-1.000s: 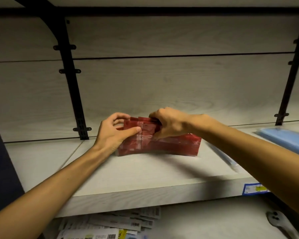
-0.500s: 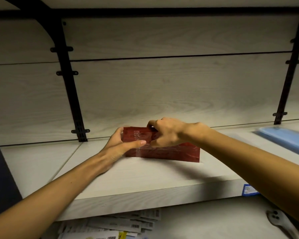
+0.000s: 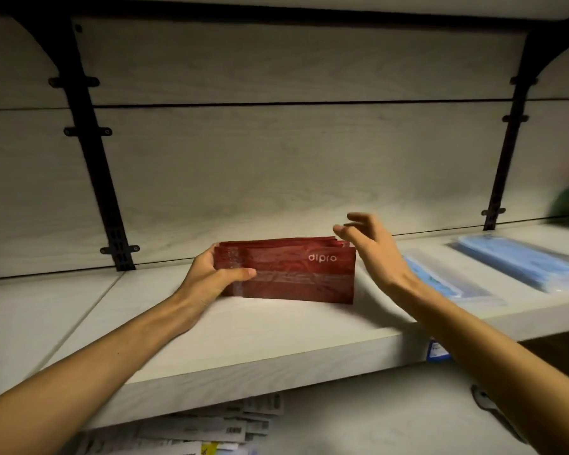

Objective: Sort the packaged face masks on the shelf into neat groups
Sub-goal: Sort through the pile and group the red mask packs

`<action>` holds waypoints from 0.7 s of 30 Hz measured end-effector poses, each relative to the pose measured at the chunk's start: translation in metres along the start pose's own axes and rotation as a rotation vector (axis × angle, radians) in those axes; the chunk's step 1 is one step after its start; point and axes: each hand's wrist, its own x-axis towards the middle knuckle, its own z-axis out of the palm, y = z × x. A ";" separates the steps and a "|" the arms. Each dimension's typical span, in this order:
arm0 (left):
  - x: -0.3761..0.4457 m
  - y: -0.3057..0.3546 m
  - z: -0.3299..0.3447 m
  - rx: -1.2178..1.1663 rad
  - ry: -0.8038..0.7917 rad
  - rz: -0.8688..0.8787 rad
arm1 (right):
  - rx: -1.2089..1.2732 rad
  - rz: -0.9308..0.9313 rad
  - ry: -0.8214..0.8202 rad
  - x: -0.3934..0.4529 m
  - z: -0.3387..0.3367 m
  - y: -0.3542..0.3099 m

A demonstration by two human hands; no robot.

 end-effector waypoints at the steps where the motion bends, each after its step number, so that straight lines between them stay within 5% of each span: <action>1: -0.001 0.001 0.001 -0.012 -0.001 -0.008 | 0.054 0.050 -0.026 -0.002 0.002 0.006; 6: -0.007 0.003 0.007 -0.040 -0.047 -0.028 | 0.296 0.218 -0.070 -0.001 0.031 0.013; 21: -0.017 0.009 -0.007 -0.001 0.014 -0.021 | 0.122 0.011 -0.177 -0.014 0.034 0.003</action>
